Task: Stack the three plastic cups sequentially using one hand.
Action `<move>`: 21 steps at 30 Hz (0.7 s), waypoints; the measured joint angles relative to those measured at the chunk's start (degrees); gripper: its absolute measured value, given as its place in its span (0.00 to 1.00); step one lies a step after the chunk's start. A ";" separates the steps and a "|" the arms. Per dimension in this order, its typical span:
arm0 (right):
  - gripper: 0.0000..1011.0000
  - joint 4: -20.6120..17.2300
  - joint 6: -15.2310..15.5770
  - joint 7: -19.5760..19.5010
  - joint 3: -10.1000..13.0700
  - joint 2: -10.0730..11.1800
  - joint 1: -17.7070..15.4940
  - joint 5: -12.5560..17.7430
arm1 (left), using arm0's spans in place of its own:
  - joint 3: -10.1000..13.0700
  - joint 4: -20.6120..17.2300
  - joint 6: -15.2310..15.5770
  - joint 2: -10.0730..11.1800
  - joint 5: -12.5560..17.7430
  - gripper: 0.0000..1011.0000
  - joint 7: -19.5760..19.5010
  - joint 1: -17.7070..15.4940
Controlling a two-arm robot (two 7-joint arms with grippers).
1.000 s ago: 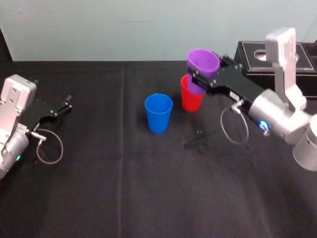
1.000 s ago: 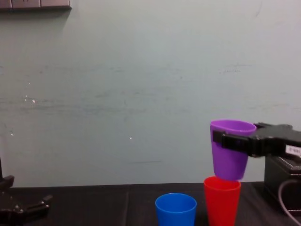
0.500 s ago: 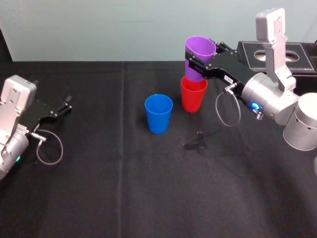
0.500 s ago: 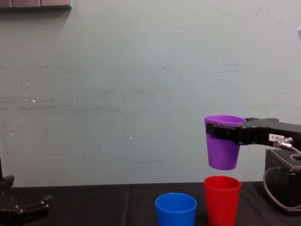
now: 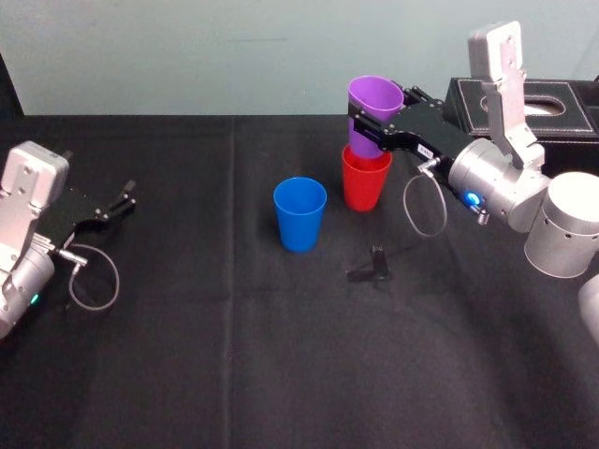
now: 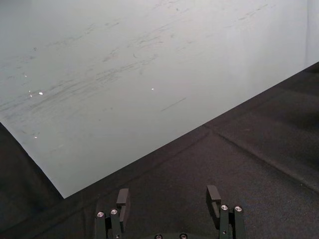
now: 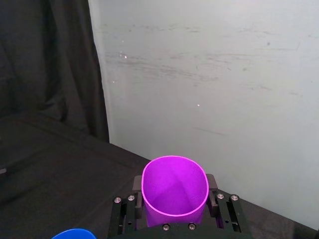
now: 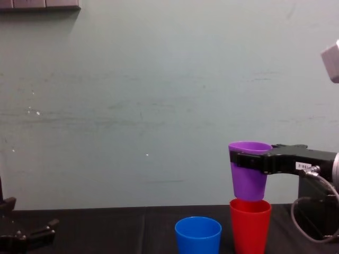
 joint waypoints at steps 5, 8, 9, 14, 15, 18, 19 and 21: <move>0.72 1.67 -0.49 0.24 -0.31 -0.64 0.78 -0.52 | 0.00 0.00 0.00 0.00 0.00 0.99 0.00 0.00; 0.72 2.34 -0.71 0.32 -0.39 -0.93 1.02 -0.66 | 0.00 0.00 0.00 0.00 0.00 0.99 0.00 0.00; 0.72 2.81 -0.84 0.34 -0.45 -1.09 1.13 -0.80 | 0.00 0.00 0.00 0.00 0.00 0.99 0.00 0.00; 0.72 3.80 -1.27 0.56 -0.51 -1.40 1.26 -1.09 | 0.00 0.00 0.00 0.00 0.00 0.99 0.00 0.00; 0.72 3.93 -1.39 0.66 -0.51 -1.43 1.29 -1.11 | 0.00 0.00 0.00 0.00 0.00 0.99 0.00 0.00; 0.72 4.35 -1.82 0.86 -0.46 -1.52 1.37 -1.25 | 0.00 0.00 0.00 0.00 0.00 0.99 0.00 0.00; 0.72 4.41 -1.90 0.90 -0.46 -1.53 1.38 -1.27 | 0.00 0.00 0.00 0.00 0.00 0.99 0.00 0.00; 0.72 4.61 -2.15 0.97 -0.37 -1.55 1.39 -1.35 | 0.00 0.00 0.00 0.00 0.00 0.99 0.00 0.00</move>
